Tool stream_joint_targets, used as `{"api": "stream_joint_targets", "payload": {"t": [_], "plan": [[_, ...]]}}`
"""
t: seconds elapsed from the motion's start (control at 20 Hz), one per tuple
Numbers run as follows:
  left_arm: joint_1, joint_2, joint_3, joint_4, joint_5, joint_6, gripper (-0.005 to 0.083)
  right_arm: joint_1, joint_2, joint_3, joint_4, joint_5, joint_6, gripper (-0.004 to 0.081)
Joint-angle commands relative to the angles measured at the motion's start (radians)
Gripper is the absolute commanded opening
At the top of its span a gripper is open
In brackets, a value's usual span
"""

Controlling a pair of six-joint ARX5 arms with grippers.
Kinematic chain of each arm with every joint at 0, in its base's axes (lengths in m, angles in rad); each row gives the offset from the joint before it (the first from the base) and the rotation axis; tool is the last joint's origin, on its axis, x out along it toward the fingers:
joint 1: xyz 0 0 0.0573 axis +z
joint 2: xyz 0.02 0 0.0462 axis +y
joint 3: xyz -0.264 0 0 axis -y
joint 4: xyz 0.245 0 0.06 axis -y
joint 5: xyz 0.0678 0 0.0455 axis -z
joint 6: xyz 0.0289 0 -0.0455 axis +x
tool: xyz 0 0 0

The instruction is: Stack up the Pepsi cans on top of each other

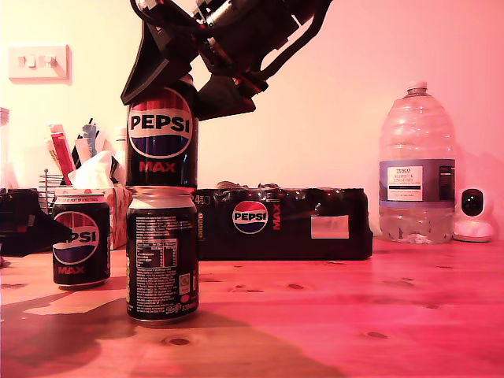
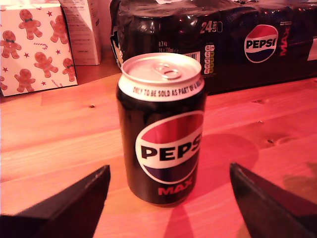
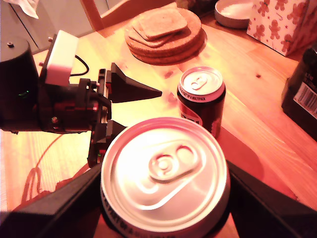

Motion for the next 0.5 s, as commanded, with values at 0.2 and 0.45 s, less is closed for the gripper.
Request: {"api": "stream_joint_targets", "payload": {"t": [0.2, 0.45], "plan": [[-0.003, 0.016, 0.006, 0.007, 0.003, -0.001, 0.0697, 0.013, 0.011, -0.018, -0.044, 0.027, 0.004, 0.0315], [-0.003, 0.016, 0.006, 0.008, 0.003, -0.001, 0.0697, 0.013, 0.011, -0.018, -0.043, 0.037, 0.006, 0.0315]]}}
